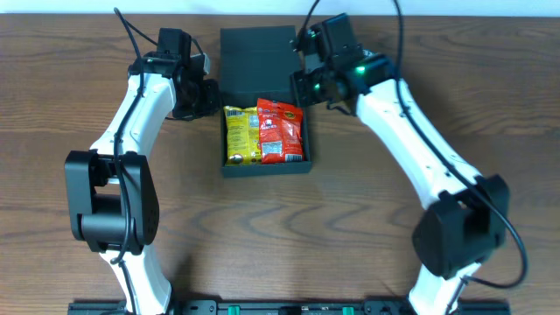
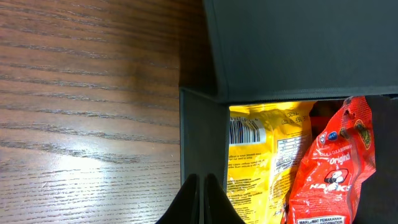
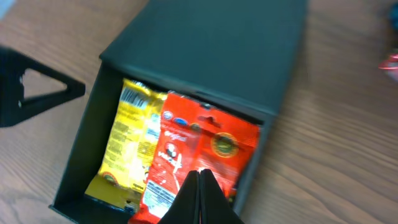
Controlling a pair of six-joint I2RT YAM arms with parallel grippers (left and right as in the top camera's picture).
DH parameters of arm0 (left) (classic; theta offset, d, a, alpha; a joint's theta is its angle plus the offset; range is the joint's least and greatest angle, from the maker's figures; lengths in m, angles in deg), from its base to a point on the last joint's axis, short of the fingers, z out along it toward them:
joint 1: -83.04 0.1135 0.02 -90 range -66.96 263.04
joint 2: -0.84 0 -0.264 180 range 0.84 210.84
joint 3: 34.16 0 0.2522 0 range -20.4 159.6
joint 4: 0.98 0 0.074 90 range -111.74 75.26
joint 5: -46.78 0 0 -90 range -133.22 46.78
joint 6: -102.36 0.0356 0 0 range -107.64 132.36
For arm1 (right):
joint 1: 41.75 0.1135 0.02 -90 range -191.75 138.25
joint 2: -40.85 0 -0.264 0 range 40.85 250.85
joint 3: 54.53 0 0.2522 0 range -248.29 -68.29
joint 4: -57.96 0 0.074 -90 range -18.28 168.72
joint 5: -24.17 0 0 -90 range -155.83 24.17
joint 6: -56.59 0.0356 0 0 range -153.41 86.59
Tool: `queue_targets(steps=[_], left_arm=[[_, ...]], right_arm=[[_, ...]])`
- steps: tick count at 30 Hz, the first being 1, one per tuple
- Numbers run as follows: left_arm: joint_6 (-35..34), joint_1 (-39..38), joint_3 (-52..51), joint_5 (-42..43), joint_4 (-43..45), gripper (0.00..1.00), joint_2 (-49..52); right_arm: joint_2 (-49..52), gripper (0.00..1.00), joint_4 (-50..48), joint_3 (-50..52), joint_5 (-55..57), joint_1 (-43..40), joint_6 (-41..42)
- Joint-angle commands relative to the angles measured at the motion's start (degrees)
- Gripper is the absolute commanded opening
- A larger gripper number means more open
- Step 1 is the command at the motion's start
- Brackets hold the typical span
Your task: Pack container
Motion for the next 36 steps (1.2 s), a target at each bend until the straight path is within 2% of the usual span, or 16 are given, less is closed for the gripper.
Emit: queue_targets(steps=[1, 7, 16, 22, 31, 36], left_arm=[[-0.17, 0.11, 1.18, -0.83, 0.02, 0.06, -1.77], [-0.2, 0.11, 1.18, -0.83, 0.0, 0.06, -1.77], [-0.17, 0.11, 1.18, -0.83, 0.0, 0.06, -1.77], [-0.17, 0.11, 1.18, -0.83, 0.02, 0.06, -1.77], [-0.17, 0.11, 1.18, -0.83, 0.0, 0.06, -1.77], [-0.17, 0.11, 1.18, -0.83, -0.02, 0.06, -1.77]], right_arm=[[5.49, 0.02, -1.31, 0.35, -2.1, 2.32, -2.19], [9.55, 0.02, -5.64, 0.35, -1.49, 4.33, -2.56], [13.9, 0.01, -6.19, 0.35, -0.55, 4.39, -2.51], [16.35, 0.02, -5.64, 0.35, -1.6, 4.39, -2.49], [18.36, 0.01, -3.28, 0.2, 2.86, 4.39, 0.52], [17.44, 0.01, -0.46, -4.72, 2.56, 4.39, 0.48]])
